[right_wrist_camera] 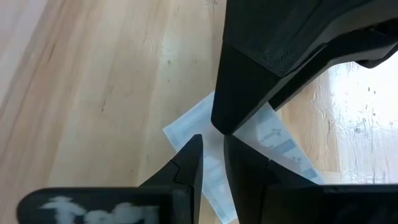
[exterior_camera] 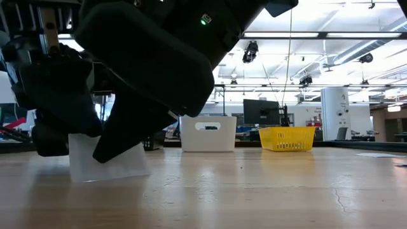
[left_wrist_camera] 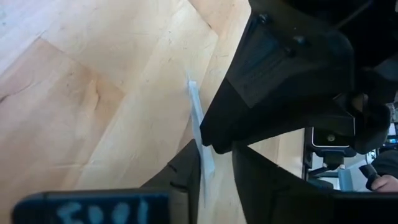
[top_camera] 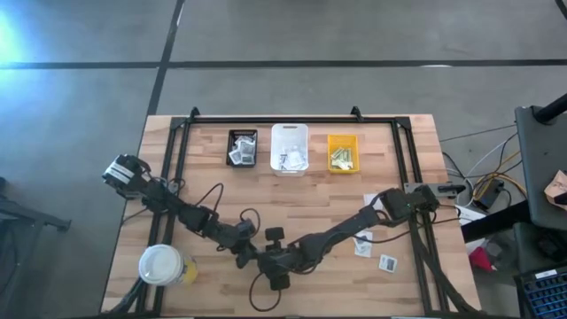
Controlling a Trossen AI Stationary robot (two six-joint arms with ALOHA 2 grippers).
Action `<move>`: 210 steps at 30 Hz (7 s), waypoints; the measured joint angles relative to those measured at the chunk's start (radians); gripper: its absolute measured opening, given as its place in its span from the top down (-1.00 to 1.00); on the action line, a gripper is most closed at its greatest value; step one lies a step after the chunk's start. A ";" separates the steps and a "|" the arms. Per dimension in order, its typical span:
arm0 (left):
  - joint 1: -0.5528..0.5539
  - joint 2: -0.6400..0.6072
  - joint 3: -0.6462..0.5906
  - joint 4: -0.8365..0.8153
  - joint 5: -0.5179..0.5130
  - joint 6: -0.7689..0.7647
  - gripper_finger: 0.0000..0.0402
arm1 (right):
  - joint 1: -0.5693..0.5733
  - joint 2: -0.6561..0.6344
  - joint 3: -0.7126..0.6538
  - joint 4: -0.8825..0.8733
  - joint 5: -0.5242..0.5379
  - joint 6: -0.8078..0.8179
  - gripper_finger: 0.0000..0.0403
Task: Pick & Place First Aid Supplies
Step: Put the blue bandage into the white bin, then put the towelette pack into the black basket
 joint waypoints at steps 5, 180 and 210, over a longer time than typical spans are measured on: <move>0.000 0.001 -0.001 -0.003 0.001 0.026 0.89 | 0.000 0.000 0.001 0.000 0.000 0.001 0.69; 0.423 -0.009 0.489 -0.524 0.217 1.121 0.53 | 0.357 -0.858 -0.910 -0.399 -0.039 1.494 0.81; 0.383 -0.008 0.240 -0.227 0.155 0.958 0.53 | 0.249 -0.617 -0.888 -0.205 -0.041 1.400 0.81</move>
